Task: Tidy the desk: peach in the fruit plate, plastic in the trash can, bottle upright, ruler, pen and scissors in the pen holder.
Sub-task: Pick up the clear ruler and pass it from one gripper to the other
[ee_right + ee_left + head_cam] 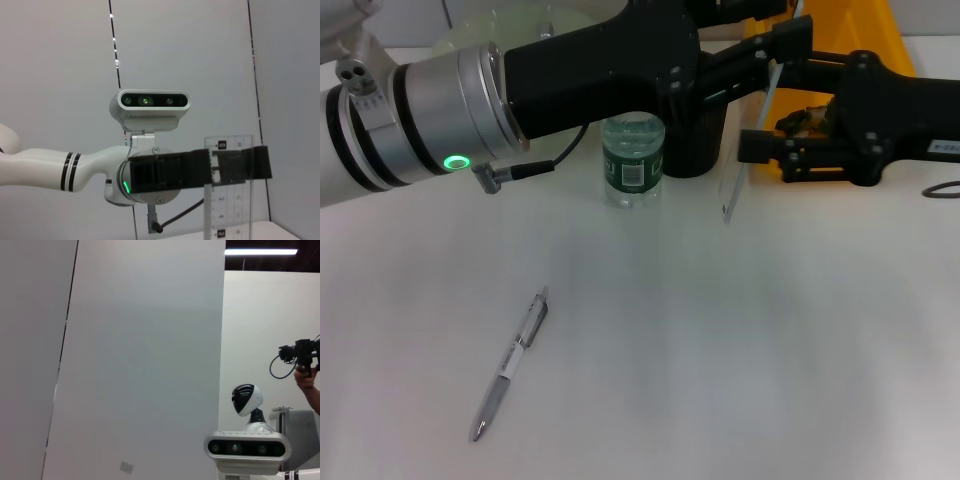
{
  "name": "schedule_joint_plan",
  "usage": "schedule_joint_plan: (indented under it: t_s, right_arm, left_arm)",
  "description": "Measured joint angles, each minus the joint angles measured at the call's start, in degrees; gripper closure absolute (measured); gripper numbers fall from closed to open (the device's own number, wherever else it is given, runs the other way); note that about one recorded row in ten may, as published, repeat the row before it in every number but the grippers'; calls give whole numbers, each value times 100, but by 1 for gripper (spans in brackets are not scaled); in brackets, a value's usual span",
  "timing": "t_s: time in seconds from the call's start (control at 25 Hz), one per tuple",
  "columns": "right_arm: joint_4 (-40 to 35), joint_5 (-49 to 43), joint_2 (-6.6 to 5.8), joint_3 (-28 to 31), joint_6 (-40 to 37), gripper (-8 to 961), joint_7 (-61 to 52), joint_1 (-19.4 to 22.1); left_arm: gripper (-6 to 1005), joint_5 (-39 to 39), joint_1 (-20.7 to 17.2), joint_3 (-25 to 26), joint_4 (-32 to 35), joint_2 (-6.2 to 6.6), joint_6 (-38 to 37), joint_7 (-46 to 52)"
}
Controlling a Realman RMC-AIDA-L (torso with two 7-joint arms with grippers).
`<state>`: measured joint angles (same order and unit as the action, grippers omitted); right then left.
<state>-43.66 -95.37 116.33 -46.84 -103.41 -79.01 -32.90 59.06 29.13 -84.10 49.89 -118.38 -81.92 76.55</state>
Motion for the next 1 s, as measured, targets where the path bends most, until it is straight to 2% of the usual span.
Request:
schedule_joint_plan:
  t_s: [0.16, 1.0]
  right_arm:
    - [-11, -18, 52, -72, 51, 184, -17, -54]
    - [-15, -26, 97, -110, 7, 192, 10, -71]
  left_arm:
    - [613, 0, -17, -1, 11, -1, -29, 0]
    - [613, -11, -48, 38, 8, -1, -60, 0]
